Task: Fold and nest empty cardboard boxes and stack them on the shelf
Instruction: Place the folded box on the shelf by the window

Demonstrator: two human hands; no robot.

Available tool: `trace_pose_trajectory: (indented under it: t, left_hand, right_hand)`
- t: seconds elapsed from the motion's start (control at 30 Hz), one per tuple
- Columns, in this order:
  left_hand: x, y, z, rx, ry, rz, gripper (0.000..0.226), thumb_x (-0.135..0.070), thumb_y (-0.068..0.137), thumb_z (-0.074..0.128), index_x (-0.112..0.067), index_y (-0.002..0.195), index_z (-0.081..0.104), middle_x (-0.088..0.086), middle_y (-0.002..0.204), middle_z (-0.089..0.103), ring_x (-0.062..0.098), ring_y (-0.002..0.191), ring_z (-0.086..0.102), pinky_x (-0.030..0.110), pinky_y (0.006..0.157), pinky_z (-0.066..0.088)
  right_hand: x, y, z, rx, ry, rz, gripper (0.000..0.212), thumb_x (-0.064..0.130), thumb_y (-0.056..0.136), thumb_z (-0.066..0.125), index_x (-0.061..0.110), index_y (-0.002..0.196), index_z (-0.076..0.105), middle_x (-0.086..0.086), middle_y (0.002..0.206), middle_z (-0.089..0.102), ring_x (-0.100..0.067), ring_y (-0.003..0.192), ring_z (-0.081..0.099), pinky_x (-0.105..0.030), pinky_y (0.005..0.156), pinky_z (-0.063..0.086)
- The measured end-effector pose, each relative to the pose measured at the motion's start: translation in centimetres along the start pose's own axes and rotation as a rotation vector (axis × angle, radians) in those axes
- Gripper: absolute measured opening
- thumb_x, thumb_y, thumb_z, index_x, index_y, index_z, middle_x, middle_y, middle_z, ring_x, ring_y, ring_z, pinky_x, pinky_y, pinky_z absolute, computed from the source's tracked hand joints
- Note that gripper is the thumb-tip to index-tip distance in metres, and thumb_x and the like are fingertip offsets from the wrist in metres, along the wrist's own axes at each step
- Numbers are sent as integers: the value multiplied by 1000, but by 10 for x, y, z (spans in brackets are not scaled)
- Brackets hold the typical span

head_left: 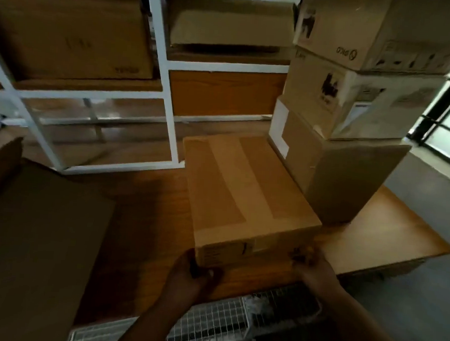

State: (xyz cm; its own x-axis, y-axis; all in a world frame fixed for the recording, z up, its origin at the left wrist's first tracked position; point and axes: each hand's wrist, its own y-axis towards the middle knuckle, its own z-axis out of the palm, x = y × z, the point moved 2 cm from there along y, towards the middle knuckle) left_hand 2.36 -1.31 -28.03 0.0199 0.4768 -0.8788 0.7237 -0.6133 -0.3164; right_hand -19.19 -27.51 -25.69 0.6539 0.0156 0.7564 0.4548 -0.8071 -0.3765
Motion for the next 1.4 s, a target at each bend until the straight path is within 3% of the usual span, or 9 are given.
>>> trace_pose_trajectory:
  t: [0.07, 0.2, 0.3, 0.4, 0.63, 0.73, 1.0, 1.13, 1.4]
  left_hand:
    - [4, 7, 6, -41, 2, 16, 49, -17, 85, 87, -46, 117, 64, -33, 103, 76, -12, 96, 71, 16, 77, 57]
    - [48, 36, 18, -103, -75, -22, 68, -56, 67, 87, -36, 129, 70, -9, 113, 78, 11, 102, 76, 41, 87, 64]
    - [41, 27, 24, -152, -243, -44, 70, -49, 68, 95, -36, 132, 69, -1, 121, 79, 21, 110, 76, 54, 97, 61]
    - [6, 0, 27, -206, -480, -83, 82, -42, 66, 101, -34, 139, 64, -2, 125, 79, 26, 117, 73, 57, 103, 58]
    - [-57, -50, 40, -426, -554, 23, 53, -29, 90, 85, -36, 139, 66, -5, 130, 76, 23, 119, 73, 43, 93, 62]
    - [-90, -73, 39, -482, -528, 145, 46, -14, 97, 74, -31, 140, 67, -5, 128, 77, 23, 121, 72, 42, 92, 61]
    - [-157, -144, 22, -691, -405, 335, 52, -16, 98, 74, -40, 142, 64, -2, 135, 72, 23, 126, 69, 58, 102, 58]
    - [-190, -167, 2, -851, -290, 416, 54, -19, 97, 76, -43, 143, 60, -10, 131, 72, 12, 120, 70, 50, 101, 60]
    - [-233, -149, -68, -953, -65, 510, 58, -39, 90, 79, -56, 139, 53, -7, 150, 53, 15, 129, 57, 40, 96, 58]
  right_hand:
    - [-8, 11, 4, 13, 32, 15, 40, 19, 96, 81, 34, 124, 57, -2, 122, 69, -26, 109, 65, -50, 97, 54]
    - [-14, 28, 5, 26, 89, 19, 49, 25, 95, 84, 26, 137, 58, -5, 127, 68, -23, 105, 66, -45, 91, 54]
    - [-18, 40, -4, 98, 165, 23, 62, 15, 93, 85, 20, 143, 49, -10, 130, 66, -33, 117, 64, -59, 105, 51]
    - [-16, 45, -12, 159, 231, -35, 48, 12, 90, 87, 17, 125, 55, -5, 123, 68, -25, 110, 67, -51, 92, 55]
    - [-13, 45, -27, 273, 542, -144, 43, 23, 93, 84, 52, 112, 58, -2, 138, 59, -31, 124, 65, -66, 110, 52]
    - [7, 27, -52, 284, 606, -271, 44, 19, 97, 81, 50, 120, 60, 7, 136, 62, -22, 124, 65, -56, 106, 54]
    - [68, -44, -118, 193, 463, -695, 69, 4, 101, 70, 48, 149, 44, 43, 119, 62, 12, 111, 63, -15, 84, 57]
    - [100, -68, -127, 69, 404, -808, 84, 14, 97, 76, 45, 163, 35, 20, 147, 55, 0, 129, 58, -31, 98, 56]
    - [180, -89, -137, -292, 358, -938, 67, 39, 96, 76, 41, 155, 44, 14, 141, 62, -17, 129, 62, -54, 102, 59]
